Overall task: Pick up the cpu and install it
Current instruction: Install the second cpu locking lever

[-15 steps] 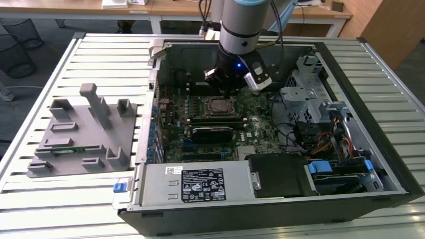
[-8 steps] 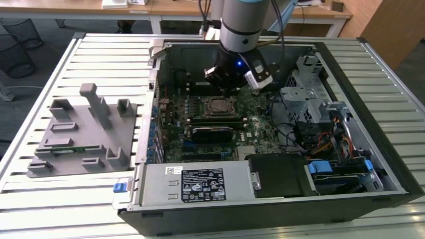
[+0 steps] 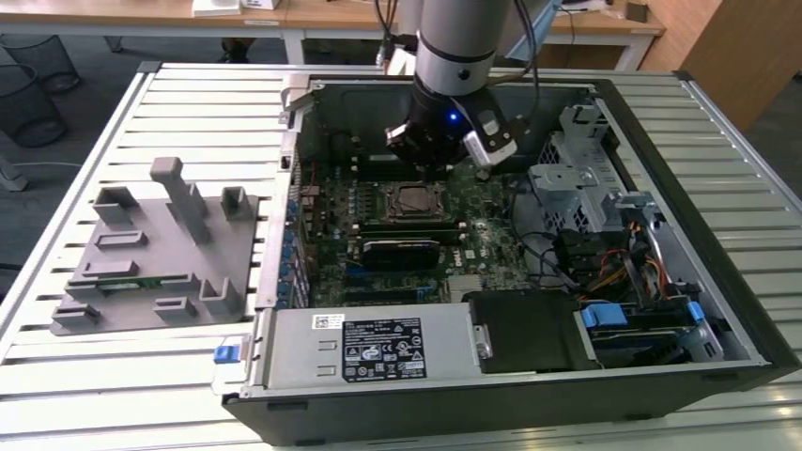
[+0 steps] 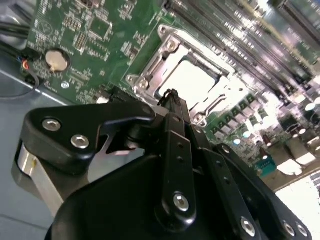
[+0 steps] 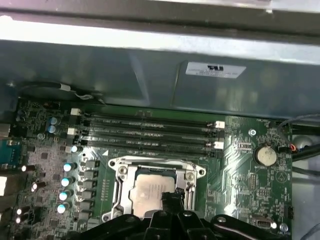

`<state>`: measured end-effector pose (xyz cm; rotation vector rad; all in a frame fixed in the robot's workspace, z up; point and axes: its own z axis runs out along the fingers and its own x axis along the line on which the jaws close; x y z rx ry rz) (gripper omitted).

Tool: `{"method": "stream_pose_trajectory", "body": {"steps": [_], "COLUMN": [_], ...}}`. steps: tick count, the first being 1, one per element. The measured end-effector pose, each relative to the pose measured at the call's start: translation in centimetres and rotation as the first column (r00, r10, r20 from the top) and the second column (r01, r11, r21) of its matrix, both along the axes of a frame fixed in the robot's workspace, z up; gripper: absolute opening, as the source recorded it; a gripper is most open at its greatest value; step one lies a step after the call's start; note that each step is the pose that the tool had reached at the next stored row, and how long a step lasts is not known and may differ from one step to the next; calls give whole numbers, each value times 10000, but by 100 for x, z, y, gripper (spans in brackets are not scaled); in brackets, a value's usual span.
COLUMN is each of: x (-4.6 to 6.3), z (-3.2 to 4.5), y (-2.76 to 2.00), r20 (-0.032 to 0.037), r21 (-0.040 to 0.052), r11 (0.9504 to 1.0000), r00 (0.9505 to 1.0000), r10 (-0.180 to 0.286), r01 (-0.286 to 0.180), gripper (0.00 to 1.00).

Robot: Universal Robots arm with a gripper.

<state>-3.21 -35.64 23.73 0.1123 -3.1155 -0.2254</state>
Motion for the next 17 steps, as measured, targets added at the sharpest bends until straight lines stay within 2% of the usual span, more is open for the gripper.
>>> {"method": "stream_pose_trajectory", "body": {"steps": [5, 7, 11, 14, 17], "x": [0, 0, 0, -30, -61], "z": [0, 0, 1, 0, 0], "y": [-132, -171, -179, -196, -250], "r20": [0, -19, -117, -124, -124], "r21": [3, 6, 5, 8, 8], "r11": [10000, 10000, 10000, 10000, 10000], "r00": [10000, 10000, 9999, 9999, 9999], "r10": [1, 1, 0, 1, 2], "r01": [-1, -1, 0, -1, -2], "gripper": [11, 11, 11, 11, 11]}}
